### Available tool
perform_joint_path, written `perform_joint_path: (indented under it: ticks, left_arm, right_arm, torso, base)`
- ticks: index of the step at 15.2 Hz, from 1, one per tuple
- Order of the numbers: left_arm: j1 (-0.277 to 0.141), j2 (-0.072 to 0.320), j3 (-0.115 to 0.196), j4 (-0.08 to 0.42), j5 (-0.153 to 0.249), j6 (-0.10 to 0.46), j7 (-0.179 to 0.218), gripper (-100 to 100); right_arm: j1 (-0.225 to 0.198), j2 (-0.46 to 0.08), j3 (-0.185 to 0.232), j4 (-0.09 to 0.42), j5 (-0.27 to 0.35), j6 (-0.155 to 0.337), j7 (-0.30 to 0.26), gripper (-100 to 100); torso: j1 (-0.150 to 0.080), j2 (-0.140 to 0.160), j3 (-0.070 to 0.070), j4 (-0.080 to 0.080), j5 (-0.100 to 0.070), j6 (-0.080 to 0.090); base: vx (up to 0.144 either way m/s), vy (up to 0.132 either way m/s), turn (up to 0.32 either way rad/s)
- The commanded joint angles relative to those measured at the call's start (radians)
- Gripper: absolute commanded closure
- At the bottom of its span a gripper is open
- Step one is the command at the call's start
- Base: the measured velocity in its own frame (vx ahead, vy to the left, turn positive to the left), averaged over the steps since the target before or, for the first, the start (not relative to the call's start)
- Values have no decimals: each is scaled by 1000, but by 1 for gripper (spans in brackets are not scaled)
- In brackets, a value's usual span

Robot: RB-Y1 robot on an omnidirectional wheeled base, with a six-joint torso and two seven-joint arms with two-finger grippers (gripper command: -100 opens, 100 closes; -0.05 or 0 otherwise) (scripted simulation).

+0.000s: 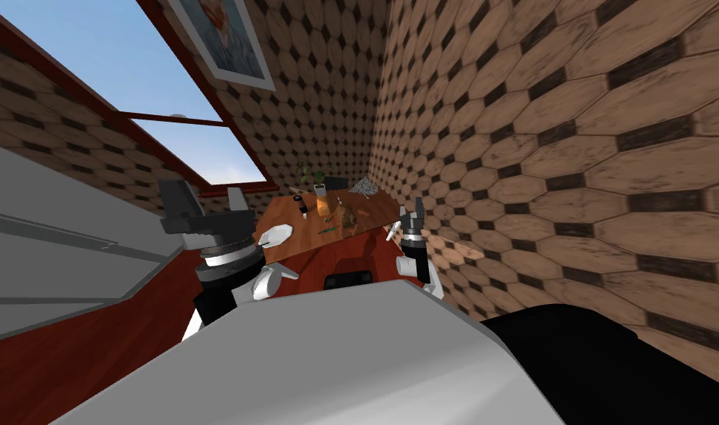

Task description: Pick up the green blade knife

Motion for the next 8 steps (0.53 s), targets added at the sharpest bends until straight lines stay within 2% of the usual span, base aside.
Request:
perform_joint_path:
  ticks: [1, 4, 7, 8]
  left_arm:
    - [-7, 28, 3, 12, 1, 16, 2, -100]
    - [-34, 90, 14, 61, 7, 79, 12, -100]
    - [-47, 110, 20, 85, 10, 110, 16, -100]
    - [-62, 129, 26, 112, 13, 142, 21, -100]
  right_arm:
    - [0, 0, 0, 0, 0, 0, 0, 0]
    - [0, 0, 0, 0, 0, 0, 0, 0]
    - [0, 0, 0, 0, 0, 0, 0, 0]
    - [0, 0, 0, 0, 0, 0, 0, 0]
  torso:
    - [0, 0, 0, 0, 0, 0]
    - [0, -1, 0, 0, 0, 0]
    - [0, -1, -1, 0, 0, 0]
    - [-1, -1, -1, 0, 0, 0]
  base:
    - [1, -2, -22]
    - [7, -11, -62]
    - [9, -11, -45]
    - [9, -13, -56]
